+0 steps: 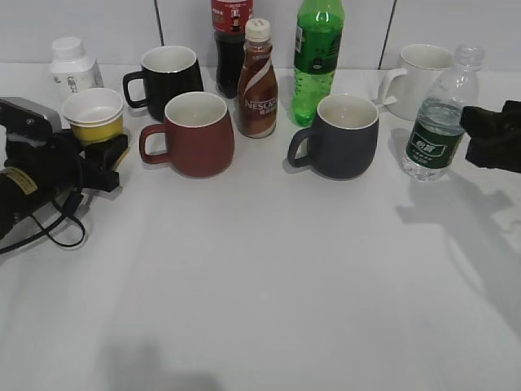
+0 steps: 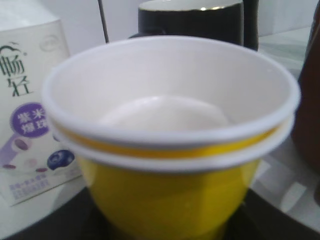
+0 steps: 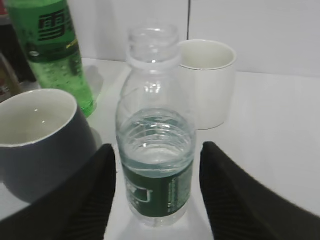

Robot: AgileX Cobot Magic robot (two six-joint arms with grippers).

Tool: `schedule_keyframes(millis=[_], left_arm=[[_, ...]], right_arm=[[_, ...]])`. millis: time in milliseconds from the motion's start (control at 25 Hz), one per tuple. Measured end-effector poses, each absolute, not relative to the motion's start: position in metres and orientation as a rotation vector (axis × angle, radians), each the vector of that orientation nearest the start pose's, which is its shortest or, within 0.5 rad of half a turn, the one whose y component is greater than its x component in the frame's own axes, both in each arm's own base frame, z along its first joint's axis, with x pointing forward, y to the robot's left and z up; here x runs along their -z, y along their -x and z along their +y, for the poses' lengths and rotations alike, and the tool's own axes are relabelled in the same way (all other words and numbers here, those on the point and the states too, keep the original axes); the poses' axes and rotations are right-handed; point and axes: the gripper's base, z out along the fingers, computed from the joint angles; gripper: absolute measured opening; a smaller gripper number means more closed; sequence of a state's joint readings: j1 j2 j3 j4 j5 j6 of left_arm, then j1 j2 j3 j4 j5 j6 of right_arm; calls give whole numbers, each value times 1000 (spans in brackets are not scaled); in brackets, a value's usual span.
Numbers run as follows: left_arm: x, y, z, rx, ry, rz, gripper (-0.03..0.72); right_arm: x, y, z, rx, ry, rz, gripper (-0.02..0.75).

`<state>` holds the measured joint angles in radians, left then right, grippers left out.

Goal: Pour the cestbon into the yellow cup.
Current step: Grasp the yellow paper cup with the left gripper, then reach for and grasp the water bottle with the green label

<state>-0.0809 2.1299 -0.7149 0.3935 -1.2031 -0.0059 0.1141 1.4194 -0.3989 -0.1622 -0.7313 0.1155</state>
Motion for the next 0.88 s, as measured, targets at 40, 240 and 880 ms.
schedule_keyframes(millis=[40, 240, 880], left_arm=[[-91, -343, -60, 271, -456, 1661, 387], [-113, -323, -59, 266, -456, 1642, 386], [-153, -250, -70, 497, -545, 1616, 401]], right_arm=[[-200, -248, 39, -175, 201, 1774, 405], [-180, -254, 43, -189, 261, 1822, 444], [-126, -282, 46, -186, 248, 1825, 669]])
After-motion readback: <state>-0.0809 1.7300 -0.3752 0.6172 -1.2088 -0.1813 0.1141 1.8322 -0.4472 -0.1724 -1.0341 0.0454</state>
